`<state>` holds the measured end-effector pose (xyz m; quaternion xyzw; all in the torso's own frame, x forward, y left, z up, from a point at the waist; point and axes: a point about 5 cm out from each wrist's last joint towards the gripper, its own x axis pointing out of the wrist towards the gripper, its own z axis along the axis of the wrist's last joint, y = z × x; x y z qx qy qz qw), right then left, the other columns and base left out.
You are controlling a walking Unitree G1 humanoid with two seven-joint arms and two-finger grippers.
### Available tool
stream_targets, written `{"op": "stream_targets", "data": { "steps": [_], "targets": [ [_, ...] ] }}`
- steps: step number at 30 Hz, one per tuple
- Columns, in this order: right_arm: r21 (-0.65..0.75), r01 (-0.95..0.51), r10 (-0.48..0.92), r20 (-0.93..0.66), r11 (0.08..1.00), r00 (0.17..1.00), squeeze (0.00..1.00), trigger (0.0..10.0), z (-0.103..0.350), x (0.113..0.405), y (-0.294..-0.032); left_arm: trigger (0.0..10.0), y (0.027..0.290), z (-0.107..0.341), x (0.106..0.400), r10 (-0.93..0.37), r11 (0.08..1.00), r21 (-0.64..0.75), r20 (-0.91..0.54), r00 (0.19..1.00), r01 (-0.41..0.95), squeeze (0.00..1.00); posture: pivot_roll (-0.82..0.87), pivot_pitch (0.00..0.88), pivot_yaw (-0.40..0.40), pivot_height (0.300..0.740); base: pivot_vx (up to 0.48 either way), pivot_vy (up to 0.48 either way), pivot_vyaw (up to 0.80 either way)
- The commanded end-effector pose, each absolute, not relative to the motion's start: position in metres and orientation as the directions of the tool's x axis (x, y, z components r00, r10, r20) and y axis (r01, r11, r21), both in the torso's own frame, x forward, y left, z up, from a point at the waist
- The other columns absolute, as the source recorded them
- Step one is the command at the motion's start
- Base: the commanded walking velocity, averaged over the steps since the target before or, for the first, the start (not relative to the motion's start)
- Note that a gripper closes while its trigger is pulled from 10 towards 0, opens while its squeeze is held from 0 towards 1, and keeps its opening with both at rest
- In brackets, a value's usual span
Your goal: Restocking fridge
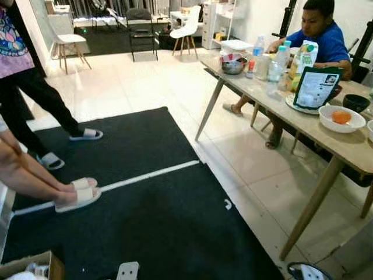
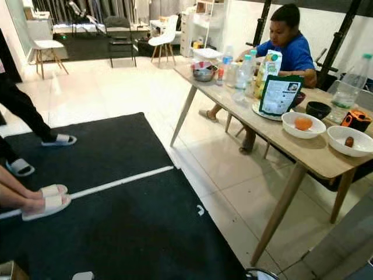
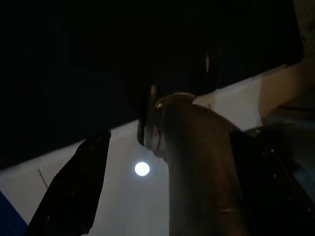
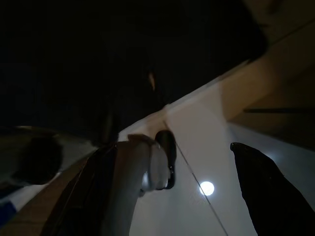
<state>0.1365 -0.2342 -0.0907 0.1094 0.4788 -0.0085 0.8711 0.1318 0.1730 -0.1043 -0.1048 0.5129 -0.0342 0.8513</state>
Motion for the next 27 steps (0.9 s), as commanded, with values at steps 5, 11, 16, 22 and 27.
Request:
{"op": "stream_targets", "data": {
  "steps": [5, 11, 16, 22, 27],
  "targets": [
    [0.181, 0.133, 0.081, -0.835, 0.975, 0.544, 0.00, 10.0, -0.0900, 0.1362, -0.2374, 10.0, 0.1636, -0.1070, 0.1265, -0.193, 0.971, -0.236, -0.875, 0.445, -0.044, 0.00, -0.05, 0.022, -0.062, 0.740, 0.000, 0.000, 0.80],
    [0.160, 0.134, 0.064, -0.841, 0.978, 0.538, 0.00, 10.0, -0.0907, 0.1352, -0.2375, 10.0, 0.1630, -0.1070, 0.1266, -0.189, 0.971, -0.235, -0.874, 0.447, -0.049, 0.00, -0.05, 0.021, -0.064, 0.740, 0.000, 0.000, 0.52],
    [0.148, 0.152, 0.044, -0.843, 0.977, 0.536, 0.00, 10.0, -0.0908, 0.1350, -0.2386, 10.0, 0.1635, -0.1068, 0.1272, -0.186, 0.972, -0.230, -0.873, 0.450, -0.046, 0.00, -0.05, 0.023, -0.065, 0.740, 0.000, 0.000, 0.00],
    [0.146, 0.155, 0.040, -0.843, 0.977, 0.536, 0.00, 10.0, -0.0907, 0.1353, -0.2388, 10.0, 0.1642, -0.1063, 0.1284, -0.182, 0.973, -0.228, -0.870, 0.458, -0.046, 0.00, -0.05, 0.025, -0.065, 0.740, 0.000, 0.000, 0.00],
    [0.144, 0.157, 0.039, -0.845, 0.977, 0.534, 0.00, 10.0, -0.0912, 0.1342, -0.2386, 10.0, 0.1651, -0.1058, 0.1290, -0.185, 0.972, -0.230, -0.866, 0.465, -0.042, 0.00, -0.06, 0.028, -0.062, 0.740, 0.000, 0.000, 0.00]
  ]
}}
